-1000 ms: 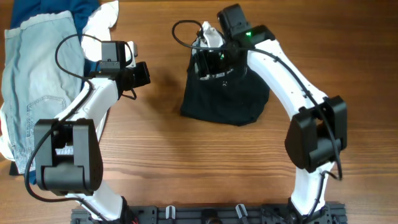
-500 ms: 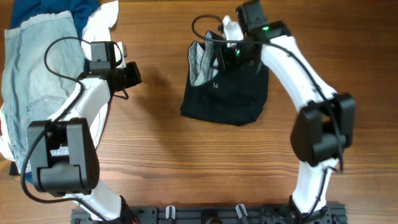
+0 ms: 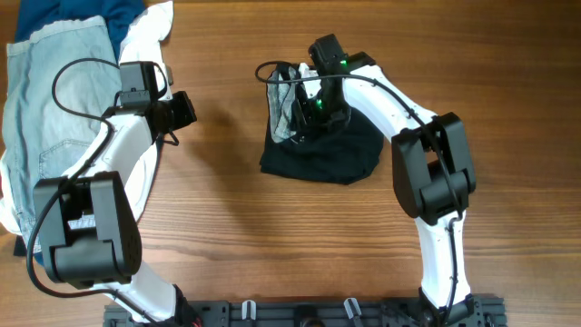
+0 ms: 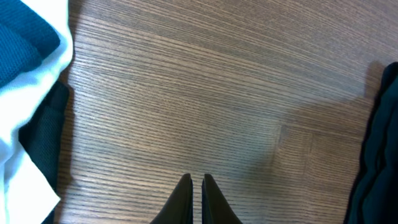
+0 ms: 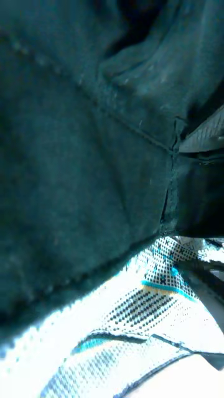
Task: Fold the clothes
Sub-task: 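Drag the folded shorts with the right gripper to the table's top-right corner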
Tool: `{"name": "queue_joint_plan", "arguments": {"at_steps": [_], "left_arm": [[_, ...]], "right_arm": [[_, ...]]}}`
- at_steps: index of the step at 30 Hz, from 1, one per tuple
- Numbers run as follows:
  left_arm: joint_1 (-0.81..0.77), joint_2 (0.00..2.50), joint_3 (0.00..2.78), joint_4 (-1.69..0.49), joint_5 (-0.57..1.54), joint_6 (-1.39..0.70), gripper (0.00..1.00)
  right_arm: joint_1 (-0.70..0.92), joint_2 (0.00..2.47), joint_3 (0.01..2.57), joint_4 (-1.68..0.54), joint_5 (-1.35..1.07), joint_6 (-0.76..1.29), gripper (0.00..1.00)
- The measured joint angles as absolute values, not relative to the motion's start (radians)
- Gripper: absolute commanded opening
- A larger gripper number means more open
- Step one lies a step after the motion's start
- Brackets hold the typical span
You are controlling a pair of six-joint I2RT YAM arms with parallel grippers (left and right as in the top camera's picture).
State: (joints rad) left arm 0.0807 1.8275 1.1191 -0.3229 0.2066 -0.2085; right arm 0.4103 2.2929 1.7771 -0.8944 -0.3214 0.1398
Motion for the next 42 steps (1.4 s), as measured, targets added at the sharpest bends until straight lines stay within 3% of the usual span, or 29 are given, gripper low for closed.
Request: {"name": "queue_joint_plan", "arguments": {"at_steps": [5,14,18,23,28,31,42], "left_arm": [[0.081,1.827,1.119,-0.341,0.207,-0.209,0.07],[0.081,1.827,1.119,-0.342,0.207,-0.209,0.07],[0.081,1.827,1.119,-0.342,0.207,-0.208,0.07],[0.081,1.827,1.119,-0.348,0.207,-0.209,0.07],[0.081,1.827,1.119,-0.357,0.207,-0.209,0.07],[0.081,1.827,1.119,-0.357,0.207,-0.209,0.06],[0.081,1.827,1.119,-0.377,0.207,-0.216,0.05]], "right_arm": [[0.337,2.289,1.784,-0.895,-0.231,0.246,0.74],[-0.123,2.3,1.776,-0.576,-0.121,0.355,0.76],[-0.225,2.302,1.79,-0.583,-0.191,0.381,0.75],[-0.245,2.261,1.835,-0.712,-0.277,0.357,0.84],[-0.238,2.067,1.848,-0.904,-0.222,0.234,0.89],[-0.213,2.06,1.818,-0.897,-0.2,0.038,0.92],[-0.121,2.258,1.735,-0.798,-0.068,-0.187,0.95]]}}
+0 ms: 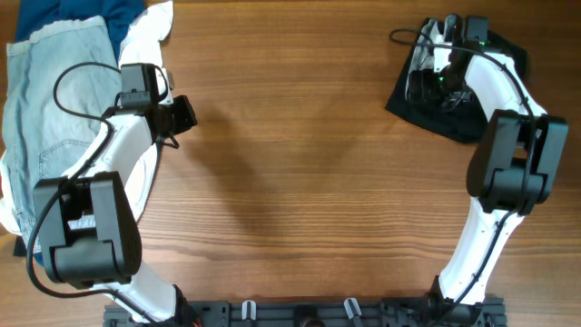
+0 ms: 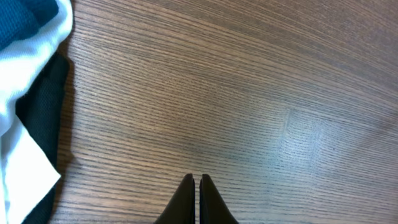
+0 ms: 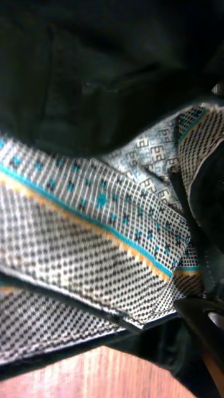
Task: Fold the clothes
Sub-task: 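Drag the folded shorts with the right gripper to the table's top-right corner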
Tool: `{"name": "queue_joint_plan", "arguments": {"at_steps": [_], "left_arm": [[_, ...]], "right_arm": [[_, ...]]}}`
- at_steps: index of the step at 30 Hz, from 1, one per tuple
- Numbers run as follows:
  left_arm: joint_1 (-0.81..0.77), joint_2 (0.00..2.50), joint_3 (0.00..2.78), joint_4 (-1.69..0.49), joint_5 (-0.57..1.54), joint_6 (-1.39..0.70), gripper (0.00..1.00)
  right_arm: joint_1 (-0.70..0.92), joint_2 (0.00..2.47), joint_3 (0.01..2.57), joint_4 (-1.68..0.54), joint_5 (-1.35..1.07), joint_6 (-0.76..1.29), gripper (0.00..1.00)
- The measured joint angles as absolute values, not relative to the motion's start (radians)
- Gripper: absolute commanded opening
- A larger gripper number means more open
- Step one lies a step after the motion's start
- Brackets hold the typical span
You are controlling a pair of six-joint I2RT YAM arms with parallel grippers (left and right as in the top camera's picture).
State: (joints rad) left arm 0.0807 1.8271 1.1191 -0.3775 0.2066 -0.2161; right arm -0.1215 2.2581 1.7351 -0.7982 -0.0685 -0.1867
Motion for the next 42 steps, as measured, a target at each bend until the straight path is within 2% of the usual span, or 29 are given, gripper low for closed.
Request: {"name": "queue_joint_plan", "arguments": {"at_steps": [4,8,18,23,26,27,30,33,38,42], "left_arm": [[0.081,1.827,1.119,-0.379,0.207,-0.216,0.05],[0.081,1.827,1.119,-0.379,0.207,-0.216,0.05],[0.081,1.827,1.119,-0.386,0.207,-0.216,0.05],[0.081,1.827,1.119,-0.386,0.207,-0.216,0.04],[0.081,1.827,1.119,-0.386,0.207,-0.216,0.04],[0.081,1.827,1.119,-0.386,0.206,-0.216,0.04],[0.081,1.827,1.119,-0.389,0.207,-0.216,0.04],[0.081,1.827,1.119,-0.389,0.207,-0.216,0.04],[0.081,1.827,1.119,-0.389,0.206,-0.216,0.04],[0.081,1.827,1.119,-0.387,0.207,-0.216,0.05]], "right_arm": [[-0.098,2.258,1.734,-0.795,-0.044,-0.237,0.84],[-0.069,2.256,1.716,-0.744,-0.015,-0.175,0.83],[-0.052,2.314,1.714,-0.437,0.093,0.373,0.86],[-0.083,2.367,1.72,-0.159,0.072,0.631,0.94],[-0.099,2.408,1.706,0.077,0.049,0.807,0.95],[-0.104,2.419,1.699,0.167,0.035,0.855,0.99],[-0.109,2.457,1.687,0.349,0.002,0.877,0.99],[-0.124,2.46,1.687,0.371,-0.078,0.842,1.0],[-0.176,2.371,1.682,0.192,-0.202,0.775,1.0],[-0.243,2.166,1.679,-0.022,-0.262,0.563,1.0]]}}
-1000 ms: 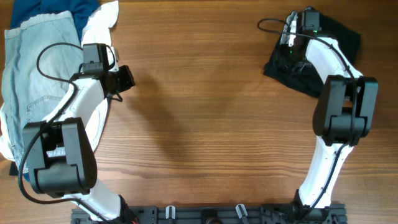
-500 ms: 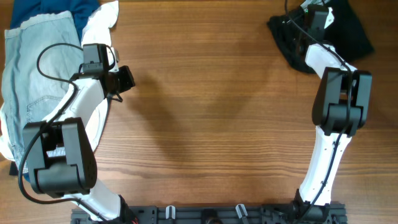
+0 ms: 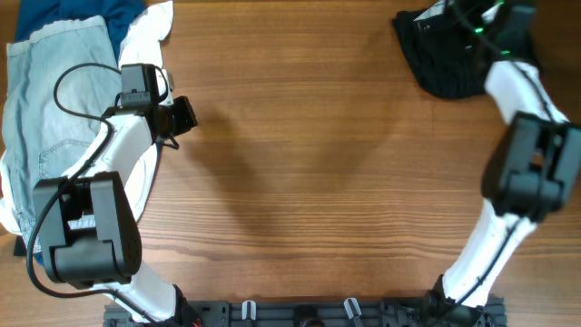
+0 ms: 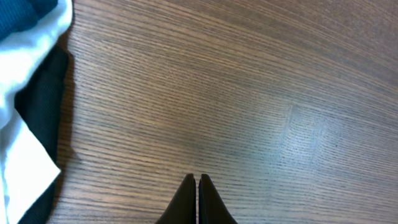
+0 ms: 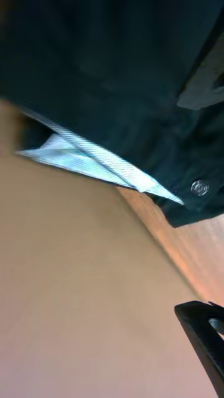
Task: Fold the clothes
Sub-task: 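Drag the folded shorts with the right gripper to the table's top-right corner, then release the shorts and lift the right gripper away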
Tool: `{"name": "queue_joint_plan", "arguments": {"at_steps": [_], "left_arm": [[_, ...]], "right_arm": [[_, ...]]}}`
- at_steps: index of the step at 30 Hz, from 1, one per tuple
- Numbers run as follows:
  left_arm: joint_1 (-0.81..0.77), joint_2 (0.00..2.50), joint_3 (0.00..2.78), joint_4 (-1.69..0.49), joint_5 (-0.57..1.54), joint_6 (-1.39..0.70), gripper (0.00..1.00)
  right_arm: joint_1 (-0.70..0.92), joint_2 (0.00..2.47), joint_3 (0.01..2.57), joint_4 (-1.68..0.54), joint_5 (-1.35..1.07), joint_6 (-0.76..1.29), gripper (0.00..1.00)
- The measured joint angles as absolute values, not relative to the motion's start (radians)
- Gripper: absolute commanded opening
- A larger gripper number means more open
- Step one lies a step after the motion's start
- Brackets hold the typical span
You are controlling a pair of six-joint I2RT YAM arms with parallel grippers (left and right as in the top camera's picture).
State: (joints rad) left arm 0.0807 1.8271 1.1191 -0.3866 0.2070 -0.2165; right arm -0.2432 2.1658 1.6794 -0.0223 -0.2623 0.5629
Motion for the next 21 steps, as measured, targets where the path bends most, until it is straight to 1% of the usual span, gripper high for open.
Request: {"name": "queue_joint_plan", "arguments": {"at_steps": [3,6,8,10,11,14,16,19,21], "left_arm": [[0.081,1.827,1.119,-0.389,0.207,-0.216,0.05],[0.081,1.827,1.119,-0.388,0.207,-0.216,0.06],[0.081,1.827,1.119,-0.385,0.207,-0.216,0.1],[0.081,1.827,1.119,-0.386,0.207,-0.221,0.17],[0.081,1.827,1.119,-0.387,0.207,-0.229,0.22],[0.081,1.827,1.119,-0.4,0.208,-0.242,0.25],[0.081,1.827,1.119,-0.402,0.208,-0.245,0.27],[0.081,1.827,1.119,-0.402,0.207,-0.246,0.32],[0.081,1.827,1.119,-0.405,0.212,-0.247,0.33]], "right_arm": [[-0.254,2.059,1.685,-0.092,-0.222,0.355,1.0],[-0.244,2.064,1.691,-0.119,-0.117,0.161,1.0],[-0.243,2.119,1.691,-0.12,-0.089,0.022,1.0],[-0.243,2.204,1.691,-0.12,-0.076,-0.089,1.0],[-0.243,2.242,1.691,-0.119,-0.071,-0.12,1.0],[-0.243,2.347,1.689,-0.109,-0.068,-0.191,1.0],[-0.243,2.368,1.689,-0.1,-0.07,-0.208,1.0],[-0.244,2.369,1.689,-0.112,-0.069,-0.21,1.0],[-0.246,2.369,1.694,-0.143,-0.068,-0.176,1.0]]}}
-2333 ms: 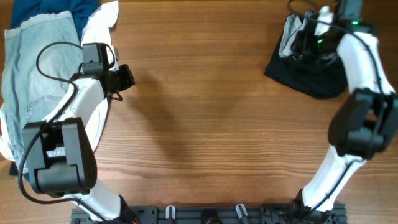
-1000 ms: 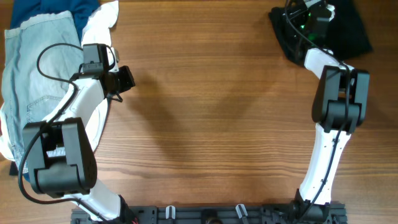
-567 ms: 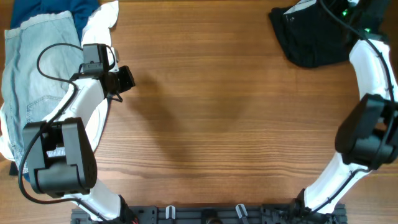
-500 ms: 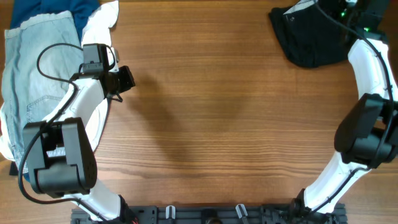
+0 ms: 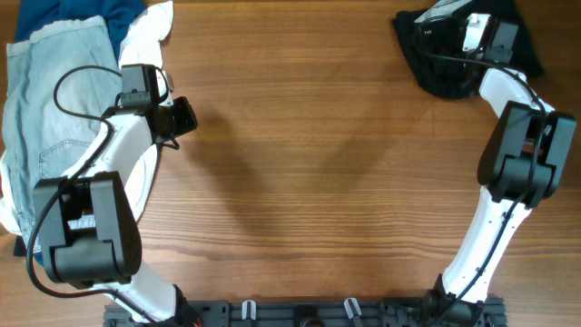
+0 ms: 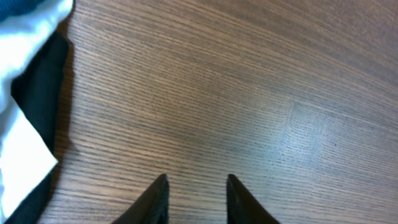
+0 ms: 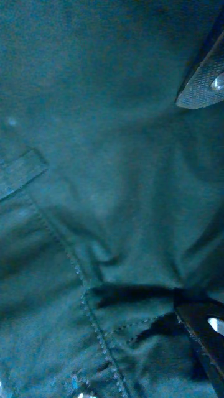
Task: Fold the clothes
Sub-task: 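Release the shorts and lift the right gripper away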
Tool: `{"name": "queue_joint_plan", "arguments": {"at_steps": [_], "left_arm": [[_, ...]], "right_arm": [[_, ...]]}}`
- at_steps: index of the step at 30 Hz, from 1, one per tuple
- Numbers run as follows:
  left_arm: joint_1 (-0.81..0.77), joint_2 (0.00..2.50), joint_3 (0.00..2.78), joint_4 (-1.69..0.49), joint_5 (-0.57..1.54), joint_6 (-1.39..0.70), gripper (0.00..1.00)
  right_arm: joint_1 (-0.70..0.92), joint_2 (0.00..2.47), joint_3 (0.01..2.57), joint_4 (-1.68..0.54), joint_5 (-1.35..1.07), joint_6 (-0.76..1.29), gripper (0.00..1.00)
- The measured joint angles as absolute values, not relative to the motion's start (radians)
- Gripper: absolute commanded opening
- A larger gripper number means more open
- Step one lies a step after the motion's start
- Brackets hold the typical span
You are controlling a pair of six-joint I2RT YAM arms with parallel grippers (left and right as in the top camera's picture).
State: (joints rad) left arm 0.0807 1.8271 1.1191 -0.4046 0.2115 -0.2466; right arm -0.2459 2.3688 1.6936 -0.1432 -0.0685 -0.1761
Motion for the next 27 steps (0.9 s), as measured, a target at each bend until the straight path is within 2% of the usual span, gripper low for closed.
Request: {"name": "queue_joint_plan", "arguments": {"at_steps": [12,18,27], "left_arm": [[0.081,1.827,1.119,-0.434,0.234,-0.247,0.38],[0.081,1.827,1.119,-0.435,0.234,-0.247,0.39],[0.081,1.827,1.119,-0.434,0.234,-0.247,0.42]], "right_arm": [[-0.259,2.329,1.753,-0.471,-0.049,0.308,0.99],[-0.25,2.328,1.744,-0.397,-0.024,0.522,1.0],[-0.2,2.355,1.724,-0.202,0.027,0.656,1.0]]}}
